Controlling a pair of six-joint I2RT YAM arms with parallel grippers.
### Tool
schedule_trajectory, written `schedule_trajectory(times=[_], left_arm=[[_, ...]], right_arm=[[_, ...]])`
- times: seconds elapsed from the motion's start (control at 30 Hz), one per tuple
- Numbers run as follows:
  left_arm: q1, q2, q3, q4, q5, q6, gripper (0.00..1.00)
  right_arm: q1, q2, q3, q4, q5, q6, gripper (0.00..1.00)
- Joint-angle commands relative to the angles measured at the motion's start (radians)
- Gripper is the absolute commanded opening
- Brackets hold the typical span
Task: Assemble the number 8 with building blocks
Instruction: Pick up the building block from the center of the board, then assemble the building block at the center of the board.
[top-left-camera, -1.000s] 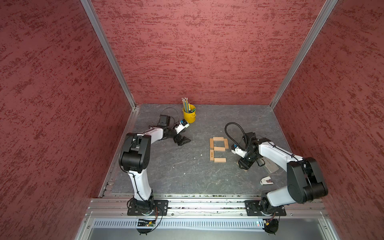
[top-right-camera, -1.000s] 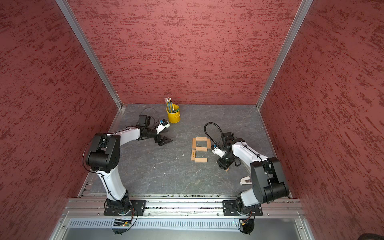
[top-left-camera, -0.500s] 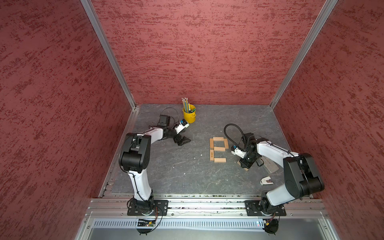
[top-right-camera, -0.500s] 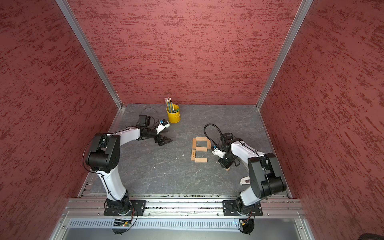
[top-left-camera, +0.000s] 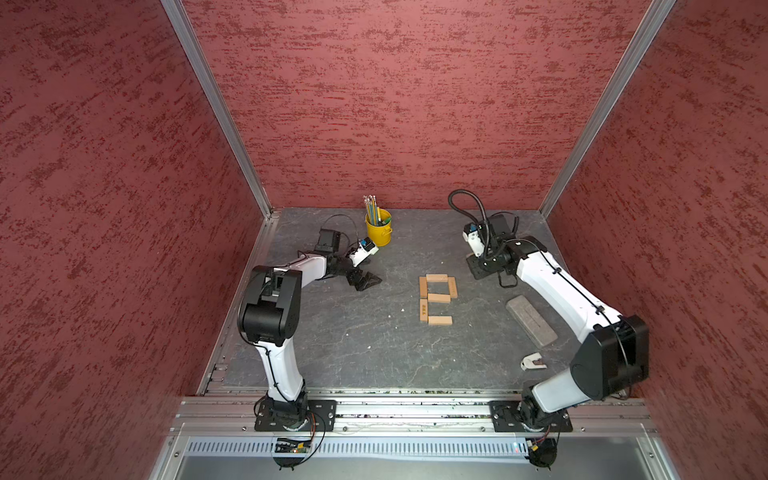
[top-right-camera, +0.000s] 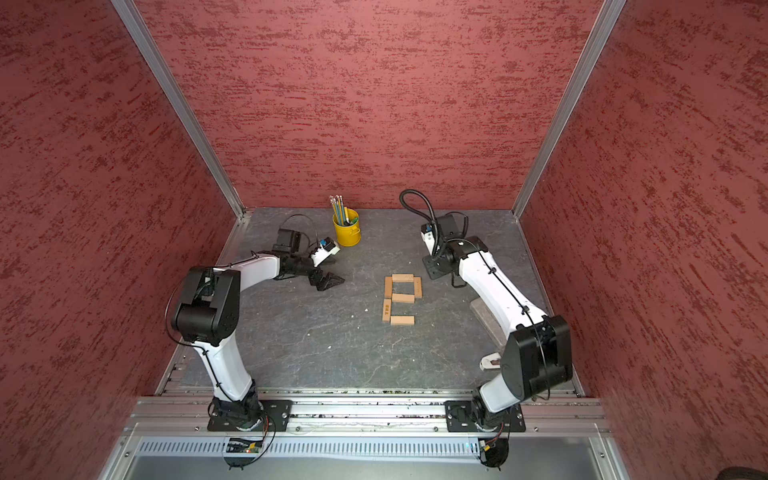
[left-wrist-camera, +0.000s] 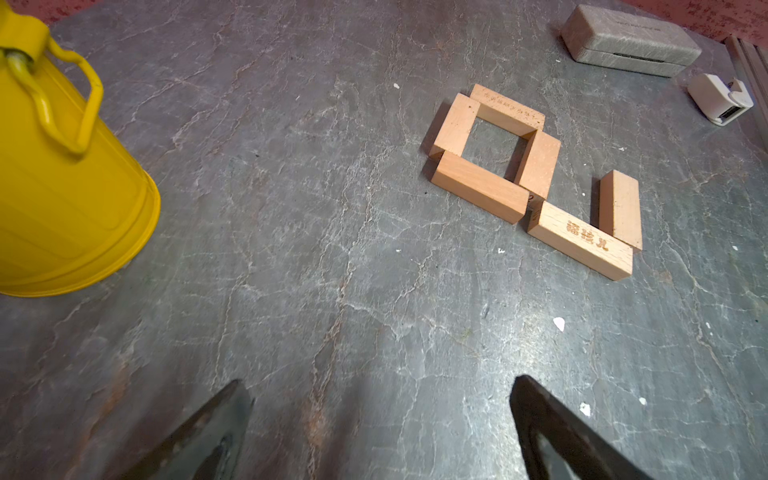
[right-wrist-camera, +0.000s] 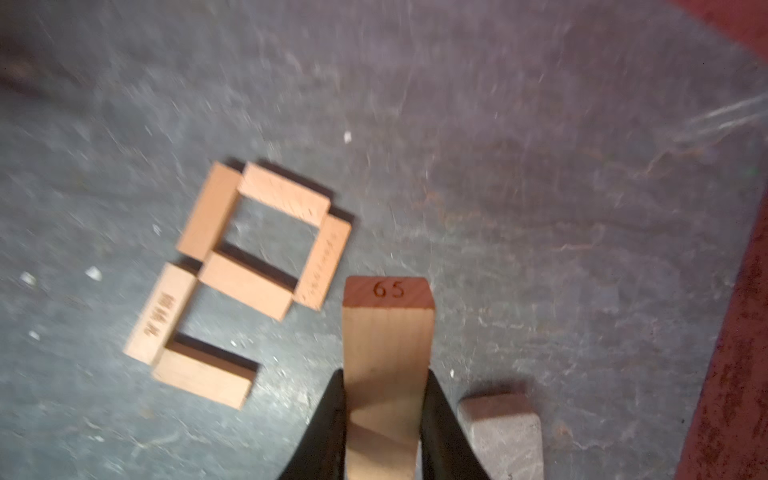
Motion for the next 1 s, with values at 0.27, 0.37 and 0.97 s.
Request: schedule_trajectory(times=[0.27, 0.37, 0.97], left_arm=[[-0.017, -0.005, 0.004, 0.003, -0.022, 0.009, 1.0], [-0.019, -0.004, 0.004, 0.003, -0.026, 0.009, 0.99], [-0.011, -0.002, 0.008, 0.0, -0.014, 0.006, 0.99]], right_arm=[[0.083, 0.007, -0.322, -0.047, -0.06, 0.315, 0.01], [0.083, 0.026, -0.309, -0.023, -0.072, 0.289, 0.01], [0.086, 0.114, -0.349, 0.119, -0.145, 0.376, 0.02]])
